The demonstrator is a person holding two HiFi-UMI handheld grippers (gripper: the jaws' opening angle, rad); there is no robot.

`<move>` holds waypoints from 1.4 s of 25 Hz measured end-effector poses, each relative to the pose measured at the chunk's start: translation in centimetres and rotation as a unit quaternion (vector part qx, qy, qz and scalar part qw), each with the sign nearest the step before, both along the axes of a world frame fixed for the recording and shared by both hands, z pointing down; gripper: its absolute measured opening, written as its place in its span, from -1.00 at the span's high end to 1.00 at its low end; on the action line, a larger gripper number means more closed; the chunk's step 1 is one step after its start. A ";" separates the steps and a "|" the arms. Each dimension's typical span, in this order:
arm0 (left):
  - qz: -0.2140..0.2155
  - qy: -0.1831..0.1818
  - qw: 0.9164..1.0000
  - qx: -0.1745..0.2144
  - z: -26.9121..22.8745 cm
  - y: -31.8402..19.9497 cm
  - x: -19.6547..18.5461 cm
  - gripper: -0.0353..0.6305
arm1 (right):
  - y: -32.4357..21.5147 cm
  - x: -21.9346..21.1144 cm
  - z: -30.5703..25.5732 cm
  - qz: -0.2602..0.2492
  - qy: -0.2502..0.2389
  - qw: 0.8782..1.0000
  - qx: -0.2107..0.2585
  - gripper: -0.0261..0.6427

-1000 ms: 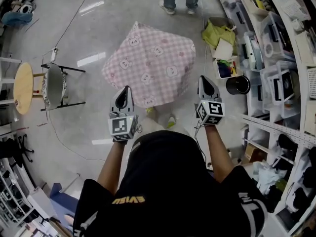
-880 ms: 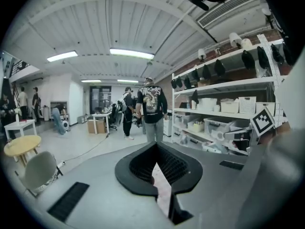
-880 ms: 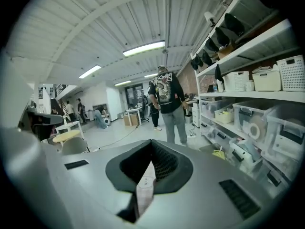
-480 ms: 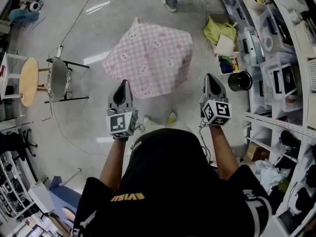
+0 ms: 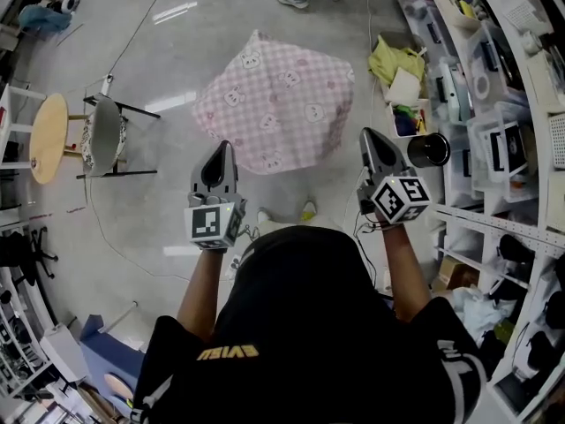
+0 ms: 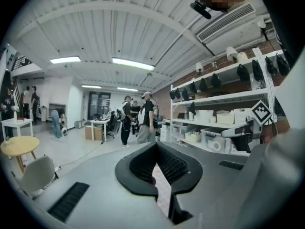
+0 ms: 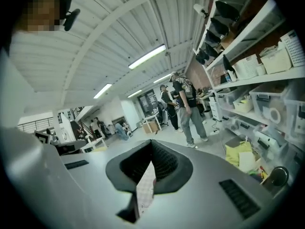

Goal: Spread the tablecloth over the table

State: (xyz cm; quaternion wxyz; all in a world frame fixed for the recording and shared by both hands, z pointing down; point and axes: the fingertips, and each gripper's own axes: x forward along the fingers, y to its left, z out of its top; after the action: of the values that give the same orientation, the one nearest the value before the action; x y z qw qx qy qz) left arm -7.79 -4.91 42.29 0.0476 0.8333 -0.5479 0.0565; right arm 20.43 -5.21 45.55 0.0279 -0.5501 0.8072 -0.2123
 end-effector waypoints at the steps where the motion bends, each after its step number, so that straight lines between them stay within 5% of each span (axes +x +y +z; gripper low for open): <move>1: -0.006 0.005 1.000 0.007 -0.3 0.0 -0.8 0.84 | -0.1 -0.4 -0.4 0.003 -0.016 1.000 0.001 0.92; 4: -0.017 0.014 1.000 0.017 -0.8 -0.2 -2.8 0.85 | -0.4 -1.4 -0.7 0.026 -0.069 0.997 -0.010 0.92; 17: -0.012 0.033 0.999 0.021 -0.8 -0.3 -6.7 0.85 | 0.0 -5.3 -2.0 -0.011 0.061 0.998 0.021 0.92; 35: 0.004 0.025 1.000 0.000 -0.9 0.7 -7.7 0.84 | 0.8 -7.8 -4.5 -0.043 0.107 0.992 0.057 0.92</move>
State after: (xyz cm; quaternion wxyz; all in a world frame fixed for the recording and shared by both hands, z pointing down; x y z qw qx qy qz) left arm -15.46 -4.23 41.44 0.0608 0.8369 -0.5428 0.0354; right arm 12.63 -4.36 41.01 -0.0371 -0.5323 0.8390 -0.1070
